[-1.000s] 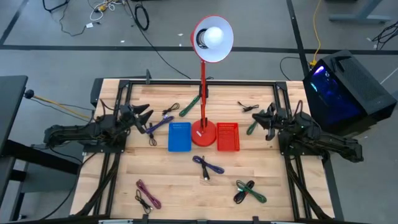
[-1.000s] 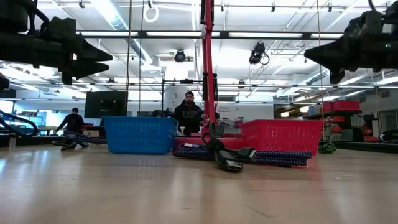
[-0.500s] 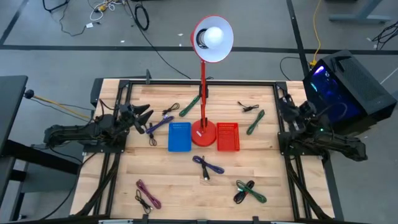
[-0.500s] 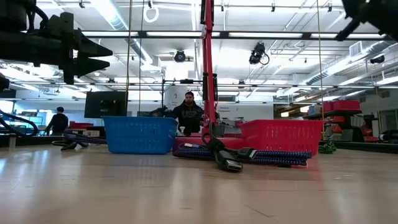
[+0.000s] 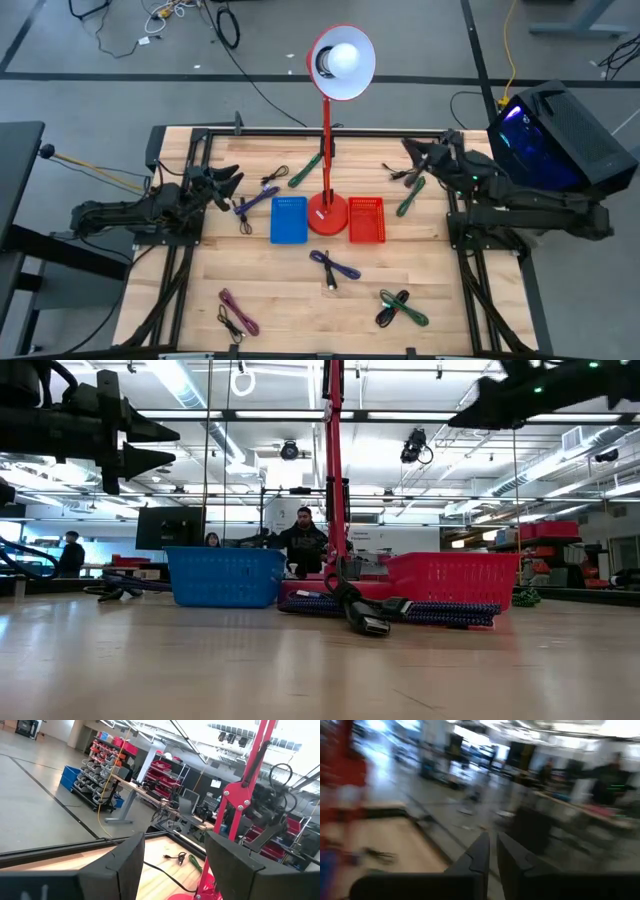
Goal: Pick & Place USB Port
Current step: Put the black charger cable into the orange bin
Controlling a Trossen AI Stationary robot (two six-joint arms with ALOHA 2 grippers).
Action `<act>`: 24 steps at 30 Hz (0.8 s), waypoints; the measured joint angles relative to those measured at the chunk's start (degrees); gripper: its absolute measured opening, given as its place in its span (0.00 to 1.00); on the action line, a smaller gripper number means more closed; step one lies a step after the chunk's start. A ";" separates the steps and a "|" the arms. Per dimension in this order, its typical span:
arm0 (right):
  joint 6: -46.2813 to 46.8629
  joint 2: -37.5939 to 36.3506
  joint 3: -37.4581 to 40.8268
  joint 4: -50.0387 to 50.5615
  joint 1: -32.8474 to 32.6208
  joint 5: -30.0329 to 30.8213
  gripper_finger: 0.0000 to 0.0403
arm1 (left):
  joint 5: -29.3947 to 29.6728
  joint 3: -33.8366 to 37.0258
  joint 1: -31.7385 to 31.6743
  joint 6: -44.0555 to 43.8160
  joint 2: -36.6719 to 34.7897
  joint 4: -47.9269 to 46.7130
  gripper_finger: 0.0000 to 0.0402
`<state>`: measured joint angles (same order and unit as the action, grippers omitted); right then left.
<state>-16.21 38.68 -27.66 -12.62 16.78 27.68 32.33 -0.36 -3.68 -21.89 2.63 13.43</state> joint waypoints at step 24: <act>4.12 22.77 -5.22 28.70 15.44 -7.16 0.44 | 2.06 0.00 0.00 3.66 0.04 -5.48 0.53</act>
<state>-12.09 61.45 -32.88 16.08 32.22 20.51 34.39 -0.36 -3.68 -18.23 2.68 7.95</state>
